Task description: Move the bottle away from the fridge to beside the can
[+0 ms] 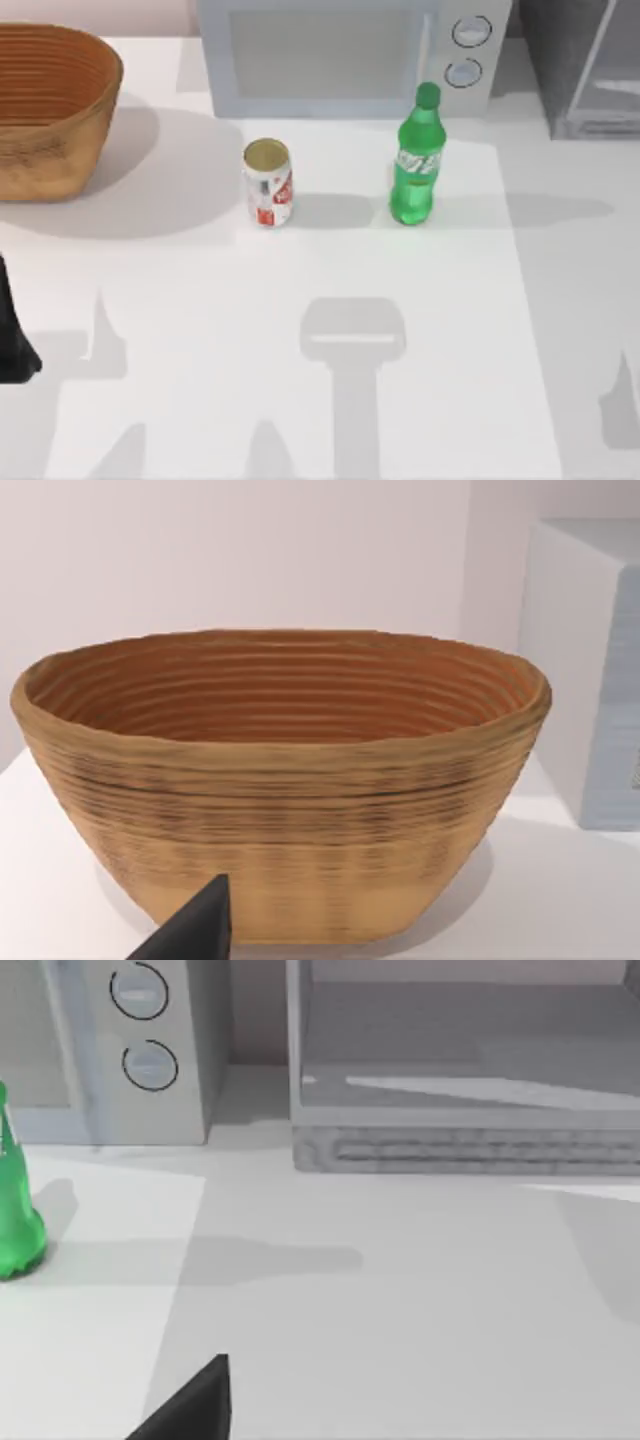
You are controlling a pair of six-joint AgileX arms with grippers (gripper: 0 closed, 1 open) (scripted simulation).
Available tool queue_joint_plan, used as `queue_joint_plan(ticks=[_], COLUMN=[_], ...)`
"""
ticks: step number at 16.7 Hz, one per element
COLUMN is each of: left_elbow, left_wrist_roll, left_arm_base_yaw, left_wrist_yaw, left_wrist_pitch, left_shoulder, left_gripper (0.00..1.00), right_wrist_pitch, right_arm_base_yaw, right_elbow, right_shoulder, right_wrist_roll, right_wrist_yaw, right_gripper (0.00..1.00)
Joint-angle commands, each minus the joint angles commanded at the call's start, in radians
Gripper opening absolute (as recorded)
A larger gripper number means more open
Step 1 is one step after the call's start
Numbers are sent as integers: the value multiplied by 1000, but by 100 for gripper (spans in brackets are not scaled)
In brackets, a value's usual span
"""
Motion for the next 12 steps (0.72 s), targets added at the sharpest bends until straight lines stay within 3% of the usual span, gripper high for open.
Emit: queue_joint_plan(ticks=[6,12], left_elbow=[0,0], left_wrist_roll=[0,0], left_arm_base_yaw=[0,0], left_wrist_yaw=[0,0], left_wrist_pitch=[0,0], left_shoulder=[0,0], left_gripper=[100,100], right_wrist_pitch=[-479,-634], right_arm_base_yaw=[-3,-3], right_elbow=[195,276], right_shoulder=[-241,-338], right_wrist_roll=[-3,-4], right_wrist_yaw=[1,-1], right_gripper=[100,100])
